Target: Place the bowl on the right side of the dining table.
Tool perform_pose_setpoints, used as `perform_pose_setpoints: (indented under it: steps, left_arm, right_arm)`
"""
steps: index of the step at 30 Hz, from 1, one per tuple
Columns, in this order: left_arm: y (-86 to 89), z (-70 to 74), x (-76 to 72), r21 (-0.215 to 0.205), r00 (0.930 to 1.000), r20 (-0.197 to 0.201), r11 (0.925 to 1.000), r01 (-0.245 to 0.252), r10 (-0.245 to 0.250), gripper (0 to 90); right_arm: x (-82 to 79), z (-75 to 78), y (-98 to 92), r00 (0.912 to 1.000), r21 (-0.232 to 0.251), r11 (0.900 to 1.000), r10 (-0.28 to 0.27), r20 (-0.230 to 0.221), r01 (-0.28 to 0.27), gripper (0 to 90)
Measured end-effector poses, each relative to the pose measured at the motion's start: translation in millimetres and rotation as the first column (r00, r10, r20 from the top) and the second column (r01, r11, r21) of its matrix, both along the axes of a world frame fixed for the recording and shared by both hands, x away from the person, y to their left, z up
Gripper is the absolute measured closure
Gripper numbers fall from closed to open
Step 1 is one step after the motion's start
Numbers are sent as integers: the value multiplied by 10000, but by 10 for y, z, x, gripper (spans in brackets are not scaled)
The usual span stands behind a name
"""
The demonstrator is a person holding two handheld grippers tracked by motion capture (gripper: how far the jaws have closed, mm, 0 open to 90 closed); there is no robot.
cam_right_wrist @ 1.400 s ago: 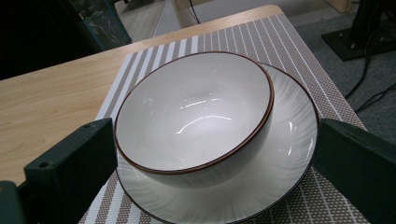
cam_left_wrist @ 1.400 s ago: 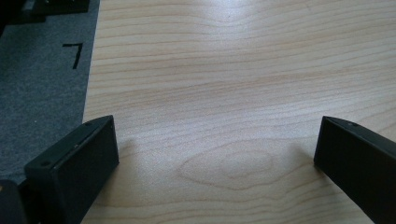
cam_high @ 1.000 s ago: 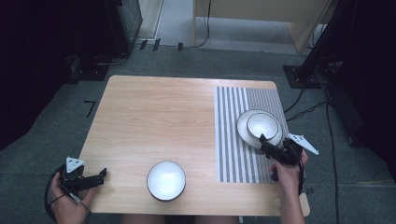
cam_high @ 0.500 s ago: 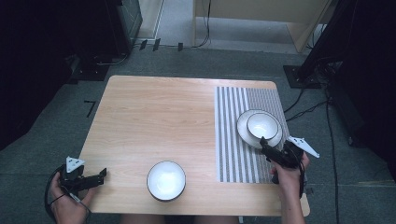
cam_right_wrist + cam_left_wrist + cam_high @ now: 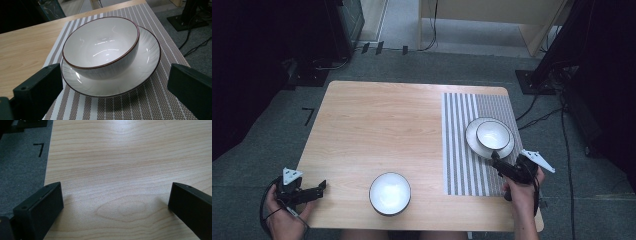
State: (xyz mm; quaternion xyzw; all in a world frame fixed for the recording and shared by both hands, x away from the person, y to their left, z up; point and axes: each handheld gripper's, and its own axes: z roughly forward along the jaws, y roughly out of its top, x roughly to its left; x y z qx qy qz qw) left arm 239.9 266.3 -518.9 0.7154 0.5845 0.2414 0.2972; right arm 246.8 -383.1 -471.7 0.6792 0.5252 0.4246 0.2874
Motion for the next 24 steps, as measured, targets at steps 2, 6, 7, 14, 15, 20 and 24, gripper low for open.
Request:
perform_pose_setpoints:
  steps: [2, 6, 7, 14, 15, 20, 24]
  left_arm:
    - [0, 0, 0, 1, 10000, -1, 10000, 1, -1, 0]
    - [1, 0, 0, 0, 10000, -3, 10000, 3, -3, 0]
    - [1, 0, 0, -3, 10000, -2, 10000, 3, -3, 0]
    - [1, 0, -1, -21, 10000, 0, 10000, -1, 1, 0]
    - [2, 0, 0, -22, 10000, 3, 10000, 3, -3, 0]
    - [2, 0, -1, -30, 10000, 4, 10000, -1, 1, 0]
    - [2, 0, -1, -26, 10000, 2, 10000, -1, 1, 0]
  right_arm:
    - [-10, -7, 1, 10000, 26, 10000, -22, -7, 22, 0]
    - [-33, -16, 14, 10000, -78, 10000, -17, -44, 17, 0]
    - [-39, -16, 15, 10000, -80, 10000, -16, -52, 15, 0]
    - [-77, -35, 14, 9999, -185, 9998, -21, -133, 18, 0]
    - [-83, -37, 13, 9999, -185, 9998, -26, -140, 24, 0]
    - [-114, -52, 0, 9998, -187, 9998, -71, -184, 67, 0]
    - [-142, -79, -24, 9997, -268, 9996, -97, -242, 90, 0]
